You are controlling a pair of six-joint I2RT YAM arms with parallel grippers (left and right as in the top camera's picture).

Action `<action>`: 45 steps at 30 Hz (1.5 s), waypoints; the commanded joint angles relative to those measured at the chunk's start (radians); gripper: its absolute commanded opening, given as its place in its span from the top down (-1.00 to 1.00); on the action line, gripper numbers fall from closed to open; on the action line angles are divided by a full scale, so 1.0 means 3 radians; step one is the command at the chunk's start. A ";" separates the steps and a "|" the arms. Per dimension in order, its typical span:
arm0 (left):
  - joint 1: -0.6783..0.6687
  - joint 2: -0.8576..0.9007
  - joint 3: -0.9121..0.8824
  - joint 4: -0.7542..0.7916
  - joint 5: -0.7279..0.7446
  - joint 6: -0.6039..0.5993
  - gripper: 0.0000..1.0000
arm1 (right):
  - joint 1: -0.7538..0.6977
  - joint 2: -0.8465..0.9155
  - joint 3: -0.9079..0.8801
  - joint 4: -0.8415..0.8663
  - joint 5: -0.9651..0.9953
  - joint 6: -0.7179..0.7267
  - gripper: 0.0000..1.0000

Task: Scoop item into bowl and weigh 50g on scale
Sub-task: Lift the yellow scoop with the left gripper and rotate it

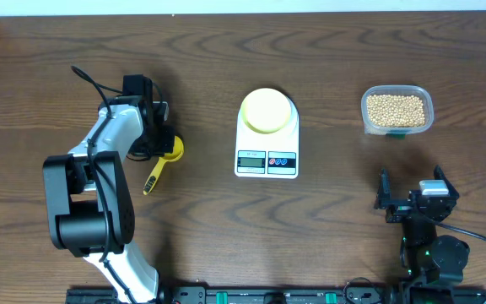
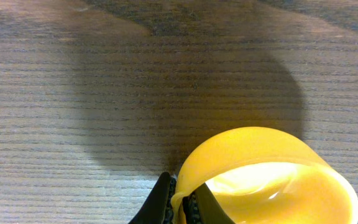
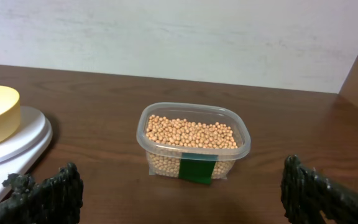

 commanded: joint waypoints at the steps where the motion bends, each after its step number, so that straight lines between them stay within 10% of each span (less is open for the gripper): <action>1: 0.0011 0.0031 -0.0029 -0.0009 -0.0008 0.0033 0.84 | 0.0013 -0.0027 -0.0004 -0.0015 0.0038 0.0038 -0.99; 45: 0.0011 -0.0973 -0.0014 -0.0057 -0.0005 -0.0629 0.85 | 0.0013 -0.0027 -0.0004 -0.0015 0.0038 0.0038 -0.98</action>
